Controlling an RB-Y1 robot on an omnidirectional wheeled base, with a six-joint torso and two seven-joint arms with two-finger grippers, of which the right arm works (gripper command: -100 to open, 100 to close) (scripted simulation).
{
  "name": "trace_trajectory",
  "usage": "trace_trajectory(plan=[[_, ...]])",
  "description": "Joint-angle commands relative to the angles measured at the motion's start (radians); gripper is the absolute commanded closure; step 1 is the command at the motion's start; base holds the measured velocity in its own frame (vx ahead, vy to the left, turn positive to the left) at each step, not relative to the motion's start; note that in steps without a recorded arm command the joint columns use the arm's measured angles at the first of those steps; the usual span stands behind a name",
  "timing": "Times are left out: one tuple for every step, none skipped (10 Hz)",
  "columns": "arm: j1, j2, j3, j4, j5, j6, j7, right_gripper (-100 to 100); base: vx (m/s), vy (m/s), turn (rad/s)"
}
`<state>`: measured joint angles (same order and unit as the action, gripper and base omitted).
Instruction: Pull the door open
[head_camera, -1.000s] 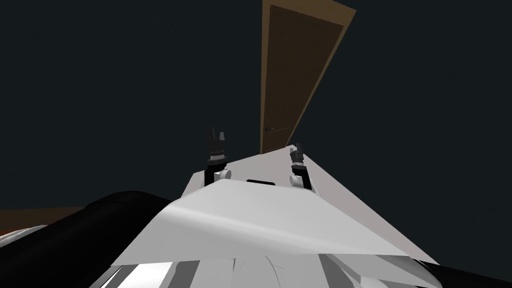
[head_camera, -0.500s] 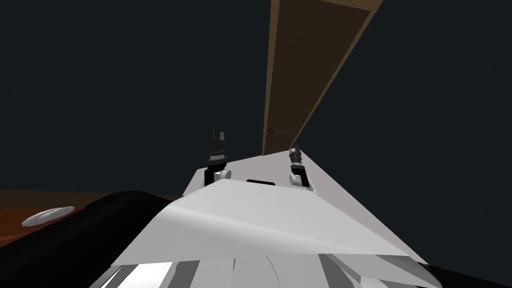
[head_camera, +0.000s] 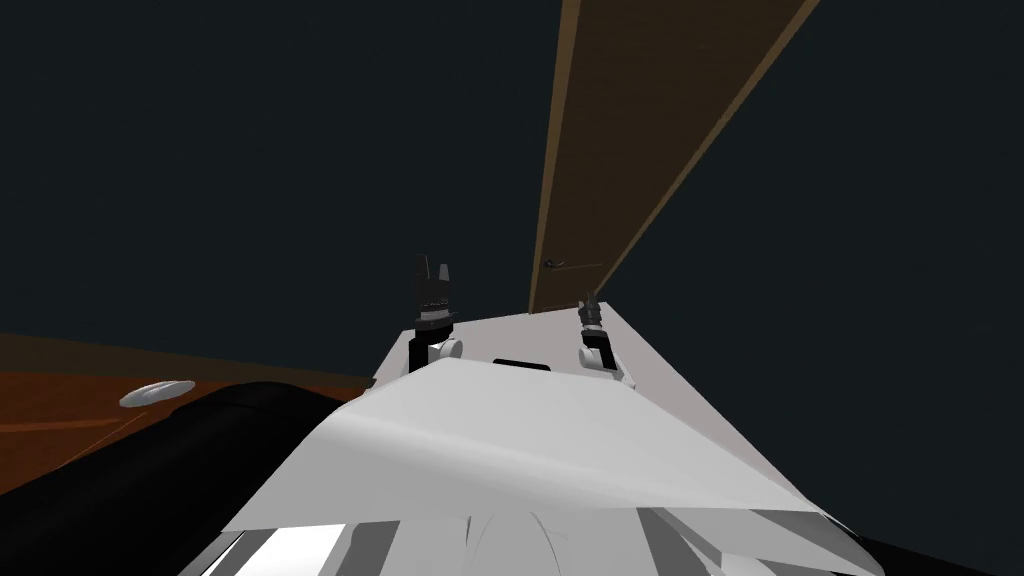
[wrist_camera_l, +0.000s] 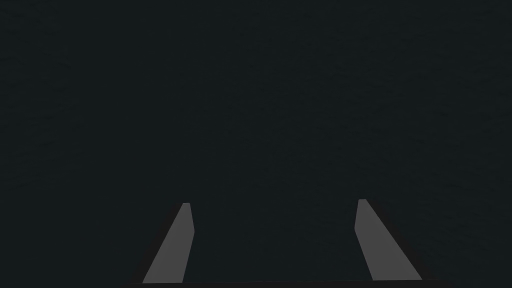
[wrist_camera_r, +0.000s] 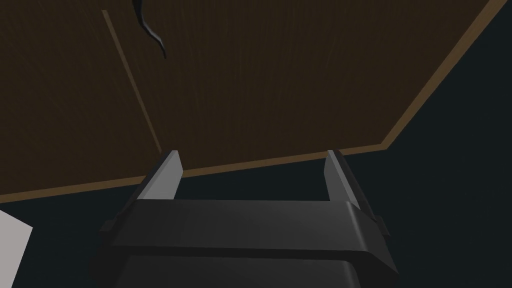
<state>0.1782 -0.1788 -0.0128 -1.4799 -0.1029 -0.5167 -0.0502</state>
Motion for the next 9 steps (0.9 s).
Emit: trace_trajectory(plan=[[-0.023, -0.006, -0.003, 0.050, -0.005, -0.011, 0.002, -100, 0.079, -0.055, 0.159], [-0.023, -0.006, -0.003, 0.055, -0.005, -0.011, 0.002, -100, 0.061, -0.037, 0.055], [-0.037, -0.011, -0.005, 0.086, -0.008, -0.017, 0.003, -100, 0.061, -0.041, 0.109], [-0.051, -0.015, -0.007, 0.116, -0.012, -0.022, 0.004, -100, 0.061, -0.050, 0.162], [-0.064, -0.020, -0.009, 0.146, -0.015, -0.028, 0.004, -100, 0.071, -0.054, 0.169], [-0.078, -0.024, -0.011, 0.176, -0.018, -0.034, 0.005, -100, 0.074, -0.062, 0.203], [-0.078, -0.024, -0.011, 0.176, -0.018, -0.034, 0.005, -100, 0.055, -0.048, 0.057], [-0.091, -0.028, -0.013, 0.206, -0.021, -0.039, 0.006, -100, 0.049, -0.040, 0.101], [-0.104, -0.033, -0.015, 0.233, -0.024, -0.045, 0.006, -100, 0.056, -0.055, 0.124]])
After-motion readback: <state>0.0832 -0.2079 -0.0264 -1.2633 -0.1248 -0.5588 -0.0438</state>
